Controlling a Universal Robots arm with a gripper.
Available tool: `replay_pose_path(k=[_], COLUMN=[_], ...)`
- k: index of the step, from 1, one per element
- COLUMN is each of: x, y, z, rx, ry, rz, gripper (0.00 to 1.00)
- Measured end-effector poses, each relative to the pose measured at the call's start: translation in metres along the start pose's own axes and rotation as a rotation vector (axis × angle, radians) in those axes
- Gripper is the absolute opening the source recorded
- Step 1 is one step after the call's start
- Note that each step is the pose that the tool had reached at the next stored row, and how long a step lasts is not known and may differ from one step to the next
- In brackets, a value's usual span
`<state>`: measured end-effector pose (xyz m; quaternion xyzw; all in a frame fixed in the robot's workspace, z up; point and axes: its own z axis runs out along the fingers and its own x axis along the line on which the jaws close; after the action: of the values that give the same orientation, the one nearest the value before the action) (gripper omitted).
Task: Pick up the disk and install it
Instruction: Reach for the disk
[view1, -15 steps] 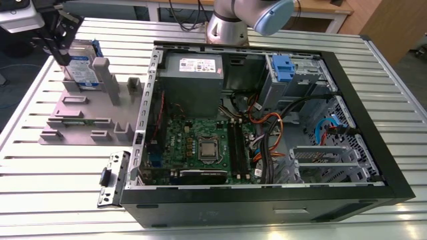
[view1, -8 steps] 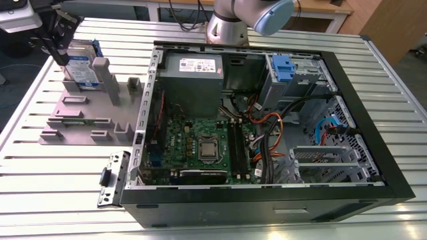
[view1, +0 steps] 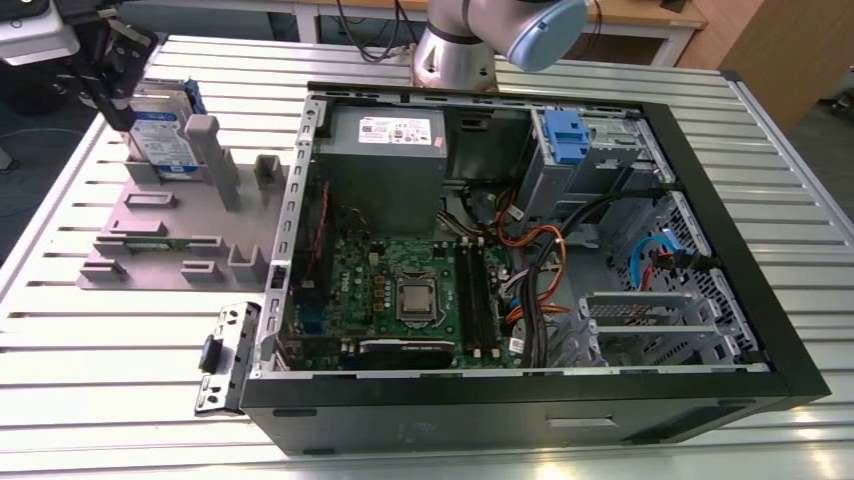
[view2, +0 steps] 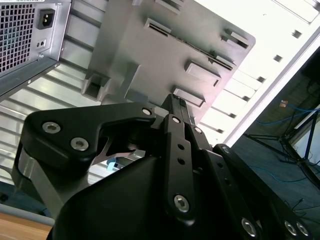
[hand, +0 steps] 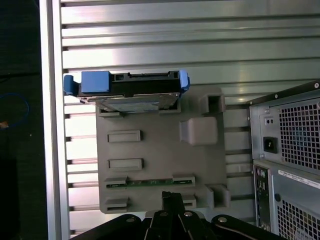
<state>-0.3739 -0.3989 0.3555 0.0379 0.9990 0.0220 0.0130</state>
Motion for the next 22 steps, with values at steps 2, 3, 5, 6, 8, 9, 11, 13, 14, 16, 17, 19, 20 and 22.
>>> replay_pose_path(k=[2,3,5,6,8,9,11,13,14,16,17,19,20,22], x=[0.0006,0.001,0.0016,0.0019,0.0026,0.0029,0.0036,0.0042,0.0046,0.0051,0.0054,0.0059,0.0062,0.0067], y=[0.0,-0.0001,-0.0001,-0.0001,-0.0002,-0.0002,-0.0003,-0.0003,-0.0003,-0.0004,-0.0004,-0.0004,-0.0005,-0.0005], z=[0.0,0.0,0.0,0.0,0.0,0.0,-0.0001,-0.0001,-0.0001,-0.0001,-0.0001,-0.0001,-0.0001,-0.0001], rx=[-0.0001,-0.0001,-0.0001,-0.0001,-0.0001,-0.0001,-0.0001,0.0,-0.0001,0.0,-0.0001,-0.0001,0.0,-0.0001], ry=[-0.0001,0.0,-0.0001,0.0,-0.0001,-0.0001,-0.0001,-0.0001,-0.0001,0.0,0.0,0.0,0.0,-0.0001], rz=[0.0,0.0,0.0,0.0,0.0,0.0,0.0,0.0,0.0,0.0,0.0,0.0,0.0,0.0], gripper=[0.1,0.1,0.1,0.1,0.1,0.1,0.1,0.1,0.1,0.1,0.1,0.1,0.1,0.1])
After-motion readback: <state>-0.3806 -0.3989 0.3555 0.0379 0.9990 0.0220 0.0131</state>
